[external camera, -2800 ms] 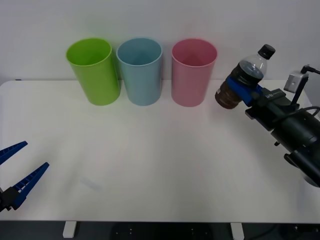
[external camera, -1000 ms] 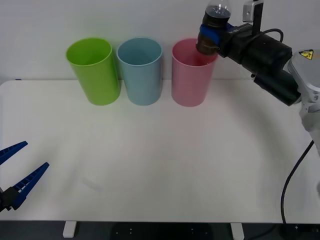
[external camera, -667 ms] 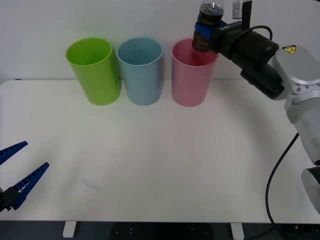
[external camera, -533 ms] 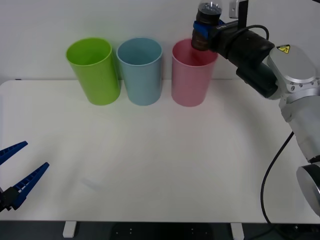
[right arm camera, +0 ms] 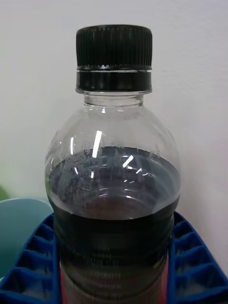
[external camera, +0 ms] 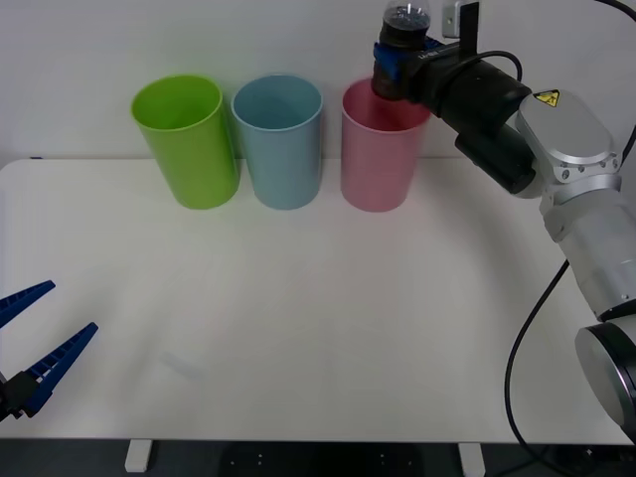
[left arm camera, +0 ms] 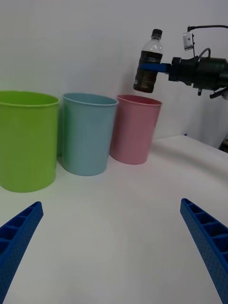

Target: Grasp the object on the table and drop it into the matching bin: aluminum can to the light blue bin, PET bottle to the pink bin.

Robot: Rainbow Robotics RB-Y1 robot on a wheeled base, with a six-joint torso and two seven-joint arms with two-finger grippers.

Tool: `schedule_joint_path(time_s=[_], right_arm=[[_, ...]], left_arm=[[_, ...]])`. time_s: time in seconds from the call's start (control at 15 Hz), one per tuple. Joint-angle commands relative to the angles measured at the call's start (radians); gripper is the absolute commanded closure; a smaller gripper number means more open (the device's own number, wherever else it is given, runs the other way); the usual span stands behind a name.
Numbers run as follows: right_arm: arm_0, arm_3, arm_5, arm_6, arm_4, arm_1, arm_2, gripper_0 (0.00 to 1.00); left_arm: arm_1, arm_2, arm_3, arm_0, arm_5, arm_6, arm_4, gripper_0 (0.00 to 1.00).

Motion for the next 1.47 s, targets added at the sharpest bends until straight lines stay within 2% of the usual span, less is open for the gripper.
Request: schedule_joint_path(time_s=[0.07, 0.53, 1.07, 1.47], right_arm=[[0.001, 0.000, -0.002, 0.015, 0.001, 0.000, 0.000, 0.00], [0.012, -0.016, -0.008, 0.039, -0.025, 0.000, -0.006, 0.00], [0.276, -0.379, -0.014, 0.036, -0.059, -0.037, -0.006, 0.00], [0.469, -0.579, -0.057, 0.042, -0.093, -0.090, -0.005, 0.00]], left_arm=[[0.000, 0.000, 0.000, 0.000, 0.000, 0.000, 0.000, 0.00], [0.000, 0.000, 0.000, 0.000, 0.000, 0.000, 0.000, 0.00], [0.000, 0.000, 0.000, 0.000, 0.000, 0.000, 0.000, 0.00], [0.000, 0.000, 0.000, 0.000, 0.000, 0.000, 0.000, 0.00]])
